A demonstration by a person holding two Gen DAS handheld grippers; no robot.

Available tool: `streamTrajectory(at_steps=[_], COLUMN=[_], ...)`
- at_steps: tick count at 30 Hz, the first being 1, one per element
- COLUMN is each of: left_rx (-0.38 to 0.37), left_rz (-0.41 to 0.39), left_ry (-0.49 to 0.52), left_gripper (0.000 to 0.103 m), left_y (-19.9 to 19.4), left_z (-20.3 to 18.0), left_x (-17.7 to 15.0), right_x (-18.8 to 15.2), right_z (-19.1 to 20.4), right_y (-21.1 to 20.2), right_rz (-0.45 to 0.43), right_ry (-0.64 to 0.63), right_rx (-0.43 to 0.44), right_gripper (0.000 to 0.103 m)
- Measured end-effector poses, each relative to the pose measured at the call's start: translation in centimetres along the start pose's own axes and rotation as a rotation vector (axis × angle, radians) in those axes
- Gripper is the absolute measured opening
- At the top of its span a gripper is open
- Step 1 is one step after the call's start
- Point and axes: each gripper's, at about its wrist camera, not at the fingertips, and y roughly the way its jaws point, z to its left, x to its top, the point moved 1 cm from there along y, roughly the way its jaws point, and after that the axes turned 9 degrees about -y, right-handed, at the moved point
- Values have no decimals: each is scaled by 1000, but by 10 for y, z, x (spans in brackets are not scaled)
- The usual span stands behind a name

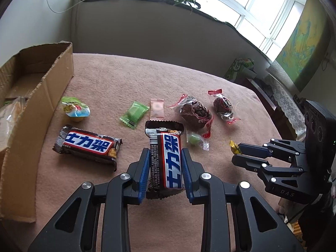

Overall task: Organize snacks
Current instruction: 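Carry the chocolate bar and yellow candy over the box and release them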

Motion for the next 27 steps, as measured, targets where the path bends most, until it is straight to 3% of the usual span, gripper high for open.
streamTrajectory(at_steps=[11,27], left_rx=[8,115], left_rz=[-112,-265], left_ry=[-10,-103], left_gripper=[27,27], left_y=[-48,-112], left_z=[15,100], left_x=[11,49], right_x=[42,160], right_z=[29,88], right_y=[-26,-10], right_rz=[-94,-177], right_ry=[-30,-152], right_rx=[7,71], right_gripper=[26,26])
